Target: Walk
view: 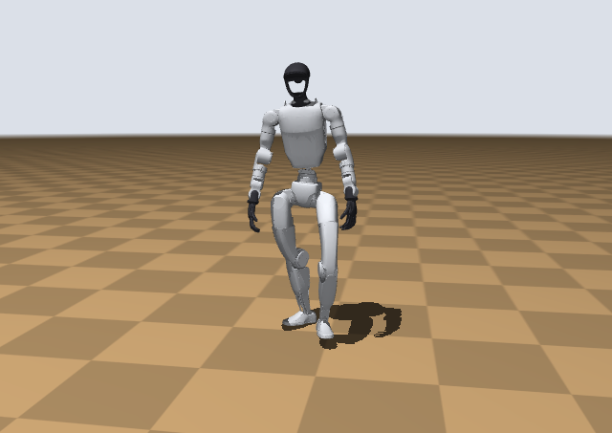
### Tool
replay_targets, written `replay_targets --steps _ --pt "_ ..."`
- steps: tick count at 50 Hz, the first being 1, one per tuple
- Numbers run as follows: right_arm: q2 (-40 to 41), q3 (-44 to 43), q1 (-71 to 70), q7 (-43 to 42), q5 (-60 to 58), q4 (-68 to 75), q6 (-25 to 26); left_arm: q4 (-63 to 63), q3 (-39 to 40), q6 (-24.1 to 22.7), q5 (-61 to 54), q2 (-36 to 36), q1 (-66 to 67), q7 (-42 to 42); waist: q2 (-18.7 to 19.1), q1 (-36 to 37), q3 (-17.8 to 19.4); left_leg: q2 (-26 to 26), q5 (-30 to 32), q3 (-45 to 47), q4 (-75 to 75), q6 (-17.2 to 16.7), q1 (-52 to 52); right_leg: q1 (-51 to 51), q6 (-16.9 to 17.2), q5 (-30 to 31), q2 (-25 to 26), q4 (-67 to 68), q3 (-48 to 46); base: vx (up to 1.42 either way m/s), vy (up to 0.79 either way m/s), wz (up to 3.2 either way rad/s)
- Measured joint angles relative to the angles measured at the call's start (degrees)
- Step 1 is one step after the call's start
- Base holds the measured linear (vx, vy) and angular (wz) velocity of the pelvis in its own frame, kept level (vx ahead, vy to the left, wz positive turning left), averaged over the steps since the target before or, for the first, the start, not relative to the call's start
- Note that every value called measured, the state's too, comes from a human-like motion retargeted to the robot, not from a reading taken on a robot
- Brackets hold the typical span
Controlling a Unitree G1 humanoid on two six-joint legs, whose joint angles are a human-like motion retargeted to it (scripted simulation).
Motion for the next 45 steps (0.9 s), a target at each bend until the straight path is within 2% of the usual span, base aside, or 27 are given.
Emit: replay_targets --steps 14,25,27,30,32,35,38,41,45 --pt "2.78 2.94 -0.73 1.45 -2.66 0.23 0.27 1.09 0.07 1.42 1.88 0.49 5.4 -1.09 -2.37 2.79 -1.52 1.25 5.01 2.46 -4.91 -1.09 -3.61 3.71 0.78 -2.04 0.48 0.33 -3.88 0.14 0.05 0.23" --pt "4.49 4.88 -1.14 3.62 -2.77 -1.36 0.13 0.9 -0.73 1.75 1.15 0.46 7.45 -2.1 -4.17 4.74 -3.0 0.69 -1.11 1.77 -2.02 1.71 -0.79 3.91 1.63 -3.45 -3.05 12.35 -5.36 0.23 0.11 0.17" --pt "4.36 5.05 -1.38 4.25 -2.56 -2.21 0.15 0.64 -1.09 1.68 0.91 0.62 7.35 -2.42 -5.87 4.73 -2.82 -2.02 -0.91 3.1 -4.83 2.38 1.81 1.4 1.94 -4.96 -7.6 21.28 -5.56 0.24 0.13 0.3" --pt "4.22 5.38 -1.15 4.65 -2.31 -3.52 0.03 0.04 -1.85 1.43 1.05 0.49 7.78 -2.65 -6.25 4.12 -2.81 -3.71 -2.03 2.65 -4.89 3.04 3.53 -0.76 2.31 -3.08 -11.45 31.55 -5.14 0.22 0.14 0.48" --pt "3.81 5.45 -1.06 4.82 -1.86 -4.66 0.09 -0.5 -2.34 1.31 1.36 0.35 7.84 -2.86 -8.34 3.14 -2.23 -7.93 -1.82 3.52 -7.12 4.02 5.75 -4.4 3.83 -1.18 -16.94 42.47 -2.65 0.21 0.15 0.71" --pt "3.26 5.39 -0.76 4.63 -1.29 -6.39 -0.02 -1.57 -3.26 1.12 2.33 0.41 7.9 -2.71 -10.1 1.53 -1.59 -12.44 -2.36 3.22 -8.3 5.23 7.77 -8.76 4.09 0.97 -22.78 55.16 0.82 0.21 0.14 0.79" --pt "2.62 4.92 -0.52 4.13 -0.66 -7.98 0.02 -2.8 -3.97 1.14 3.59 0.64 7.41 -2.26 -12.35 -0.53 -1.03 -18.17 -1.82 2.37 -11.23 6.21 9.91 -13.77 4.01 0.62 -28.13 64.67 5.33 0.21 0.12 1.01" --pt "1.99 4.25 0.0 3.41 -0.44 -9.26 0.14 -3.91 -4.41 1.24 4.75 0.9 6.54 -1.41 -13.75 -2.87 -0.69 -23.32 -0.75 -0.03 -14.91 6.71 12.48 -18.3 3.7 -1.85 -31.32 69.16 9.57 0.21 0.09 1.28" --pt "1.25 3.26 1.23 2.59 -0.47 -9.84 0.52 -5.02 -4.66 1.21 5.47 0.88 4.99 0.03 -12.92 -5.73 -0.3 -27.07 0.16 -5.66 -19.07 6.31 16.44 -22.73 2.63 -5.81 -31.18 67.33 14.0 0.21 0.08 1.51"
